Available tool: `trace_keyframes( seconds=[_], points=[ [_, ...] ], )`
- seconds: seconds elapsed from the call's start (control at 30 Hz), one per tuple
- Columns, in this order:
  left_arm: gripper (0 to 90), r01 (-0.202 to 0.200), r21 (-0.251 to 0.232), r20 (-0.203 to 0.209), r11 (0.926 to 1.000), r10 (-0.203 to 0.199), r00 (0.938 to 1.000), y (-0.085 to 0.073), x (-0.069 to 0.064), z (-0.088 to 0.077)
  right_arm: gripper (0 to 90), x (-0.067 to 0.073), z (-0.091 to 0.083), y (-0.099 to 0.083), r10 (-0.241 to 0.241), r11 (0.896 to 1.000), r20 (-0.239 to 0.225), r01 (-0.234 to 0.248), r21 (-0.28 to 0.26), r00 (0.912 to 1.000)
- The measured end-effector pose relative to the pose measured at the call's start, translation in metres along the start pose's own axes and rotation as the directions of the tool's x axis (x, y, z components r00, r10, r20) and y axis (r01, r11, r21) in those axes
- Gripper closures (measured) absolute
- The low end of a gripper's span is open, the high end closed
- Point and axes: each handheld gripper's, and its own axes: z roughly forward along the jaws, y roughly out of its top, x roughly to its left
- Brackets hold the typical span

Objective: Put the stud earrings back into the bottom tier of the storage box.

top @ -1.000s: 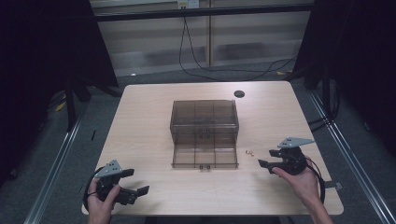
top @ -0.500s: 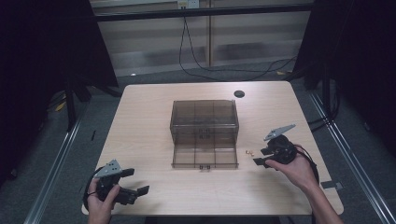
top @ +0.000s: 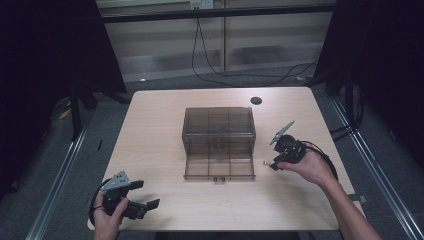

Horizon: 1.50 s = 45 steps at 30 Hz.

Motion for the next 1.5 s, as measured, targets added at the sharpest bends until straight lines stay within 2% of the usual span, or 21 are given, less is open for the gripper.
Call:
trace_keyframes(
  seconds=[0.13, 0.27, 0.3, 0.37, 0.53, 1.13, 1.17, 1.23, 1.27, 1.5],
  points=[
    [2.8, 0.000, 0.000, 0.002, 1.0000, 0.000, 1.0000, 0.000, 0.000, 0.001, 72.2, -0.005, 0.005, 0.007, -0.045, 0.998, 0.000, 0.045, 0.052, 0.9990],
    [2.8, -0.002, -0.001, 0.003, 1.0000, 0.002, 1.0000, 0.000, 0.000, 0.001, 75.2, -0.008, 0.007, 0.013, -0.047, 0.995, 0.001, 0.047, 0.093, 0.9989],
    [2.8, -0.002, -0.002, 0.002, 1.0000, 0.002, 1.0000, 0.000, 0.000, 0.001, 76.2, -0.011, 0.008, 0.015, -0.076, 0.992, 0.002, 0.075, 0.101, 0.9971],
    [2.8, -0.002, -0.001, 0.001, 1.0000, 0.002, 1.0000, 0.000, 0.000, 0.001, 77.4, -0.011, 0.008, 0.015, -0.062, 0.992, 0.008, 0.061, 0.110, 0.9980],
    [2.8, -0.005, 0.009, -0.003, 1.0000, 0.005, 1.0000, 0.000, 0.000, 0.001, 80.1, -0.013, 0.012, 0.019, -0.094, 0.986, -0.004, 0.094, 0.135, 0.9955],
    [2.8, -0.004, 0.010, 0.002, 0.9999, 0.004, 1.0000, 0.000, 0.000, 0.001, 80.7, -0.020, 0.024, 0.035, -0.114, 0.968, -0.024, 0.117, 0.223, 0.9931],
    [2.8, -0.004, 0.010, 0.000, 0.9999, 0.004, 1.0000, 0.000, 0.000, 0.001, 80.7, -0.019, 0.025, 0.036, -0.100, 0.967, -0.025, 0.103, 0.232, 0.9947],
    [2.7, -0.004, 0.012, 0.000, 0.9999, 0.004, 1.0000, 0.000, 0.000, 0.001, 80.9, -0.020, 0.026, 0.038, -0.112, 0.965, -0.042, 0.118, 0.235, 0.9929],
    [2.8, -0.004, 0.010, 0.000, 0.9999, 0.004, 1.0000, 0.000, 0.000, 0.001, 80.9, -0.020, 0.027, 0.038, -0.113, 0.965, -0.031, 0.117, 0.234, 0.9931],
    [2.7, -0.004, 0.011, 0.002, 0.9999, 0.004, 1.0000, 0.000, 0.000, 0.001, 82.0, -0.024, 0.033, 0.038, -0.106, 0.960, -0.052, 0.116, 0.253, 0.9930]
  ],
)
